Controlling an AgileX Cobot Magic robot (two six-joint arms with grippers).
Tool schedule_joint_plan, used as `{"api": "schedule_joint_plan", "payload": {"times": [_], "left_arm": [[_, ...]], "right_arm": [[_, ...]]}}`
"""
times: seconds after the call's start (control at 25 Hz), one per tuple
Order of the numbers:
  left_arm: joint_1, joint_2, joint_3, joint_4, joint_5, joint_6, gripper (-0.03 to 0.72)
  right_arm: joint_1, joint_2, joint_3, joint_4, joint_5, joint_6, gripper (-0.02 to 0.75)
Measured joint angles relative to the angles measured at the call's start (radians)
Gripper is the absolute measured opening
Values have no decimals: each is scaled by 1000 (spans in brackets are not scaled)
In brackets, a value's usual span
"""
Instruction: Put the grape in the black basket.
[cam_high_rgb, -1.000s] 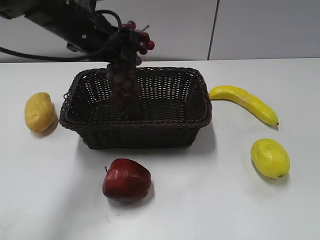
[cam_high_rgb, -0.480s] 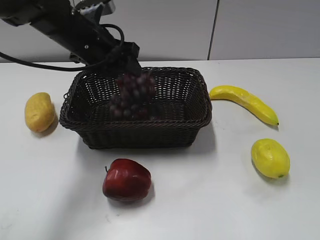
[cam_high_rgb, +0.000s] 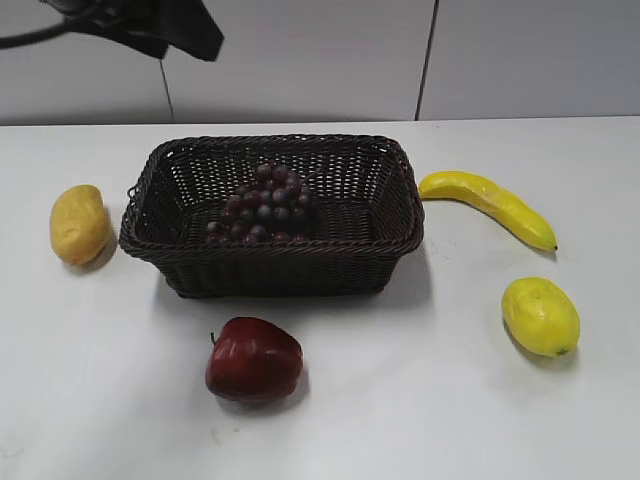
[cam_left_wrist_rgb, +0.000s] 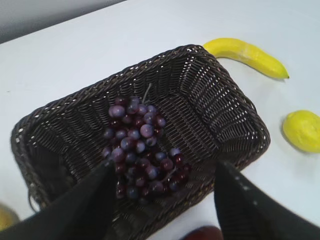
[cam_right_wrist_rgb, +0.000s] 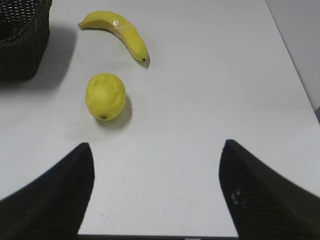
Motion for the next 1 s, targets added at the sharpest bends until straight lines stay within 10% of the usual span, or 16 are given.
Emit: {"api": "schedule_joint_plan", "payload": {"times": [0.6,1.0], "left_arm": [[15,-338,52,480,342,-239,585],[257,-587,479,462,348,-245,585]], "right_arm": [[0,0,0,0,0,0,590],[0,0,0,0,0,0,590]]}}
